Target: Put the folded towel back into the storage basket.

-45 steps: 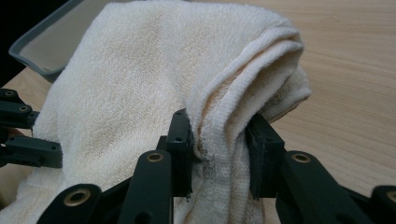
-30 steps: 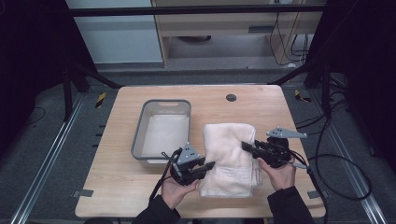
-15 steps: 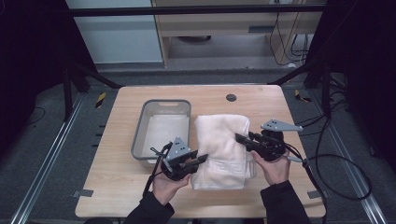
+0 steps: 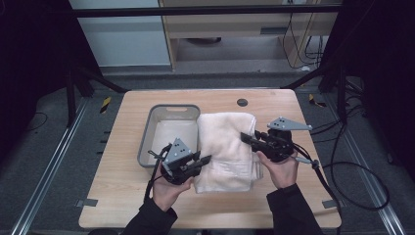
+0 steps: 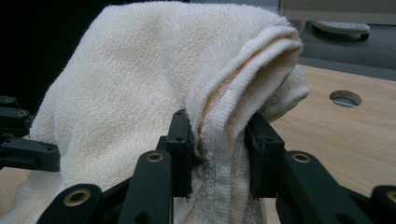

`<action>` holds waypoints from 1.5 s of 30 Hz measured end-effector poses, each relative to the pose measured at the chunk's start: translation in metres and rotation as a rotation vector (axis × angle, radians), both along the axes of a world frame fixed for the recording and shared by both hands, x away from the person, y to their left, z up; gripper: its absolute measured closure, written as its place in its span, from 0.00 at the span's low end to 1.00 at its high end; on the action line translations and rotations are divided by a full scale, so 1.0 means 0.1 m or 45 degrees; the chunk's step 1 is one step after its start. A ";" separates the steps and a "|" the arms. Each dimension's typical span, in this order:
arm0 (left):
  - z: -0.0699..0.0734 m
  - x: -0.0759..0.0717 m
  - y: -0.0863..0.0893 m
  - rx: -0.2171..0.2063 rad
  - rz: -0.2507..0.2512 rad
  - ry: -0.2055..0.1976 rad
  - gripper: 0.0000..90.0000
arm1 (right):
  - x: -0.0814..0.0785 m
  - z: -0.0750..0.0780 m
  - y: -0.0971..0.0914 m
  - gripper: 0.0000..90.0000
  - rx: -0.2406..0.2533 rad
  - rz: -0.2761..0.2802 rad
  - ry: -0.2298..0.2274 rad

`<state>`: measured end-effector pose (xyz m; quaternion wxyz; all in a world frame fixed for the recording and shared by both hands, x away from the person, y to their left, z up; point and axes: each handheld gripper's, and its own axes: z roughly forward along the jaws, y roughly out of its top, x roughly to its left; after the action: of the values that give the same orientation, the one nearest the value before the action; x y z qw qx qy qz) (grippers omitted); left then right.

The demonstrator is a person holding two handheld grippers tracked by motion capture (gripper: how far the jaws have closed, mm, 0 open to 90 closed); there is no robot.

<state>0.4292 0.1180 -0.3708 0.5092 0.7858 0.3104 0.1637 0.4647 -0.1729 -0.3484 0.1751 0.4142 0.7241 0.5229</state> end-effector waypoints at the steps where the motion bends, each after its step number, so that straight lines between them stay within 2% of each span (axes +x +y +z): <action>1: 0.01 0.01 0.01 -0.005 0.002 0.000 0.81 | 0.01 0.01 0.01 0.74 0.002 0.002 0.001; 23: 0.25 0.09 0.29 -0.047 0.060 -0.045 0.81 | 0.18 0.29 0.29 0.74 0.015 0.022 -0.039; 45: 0.39 0.20 0.63 -0.092 0.130 -0.066 0.81 | 0.38 0.50 0.67 0.74 -0.002 0.055 -0.076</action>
<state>0.4488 0.1813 -0.3320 0.5362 0.7456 0.3425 0.1983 0.5023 -0.1059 -0.2983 0.1855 0.3828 0.7277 0.5381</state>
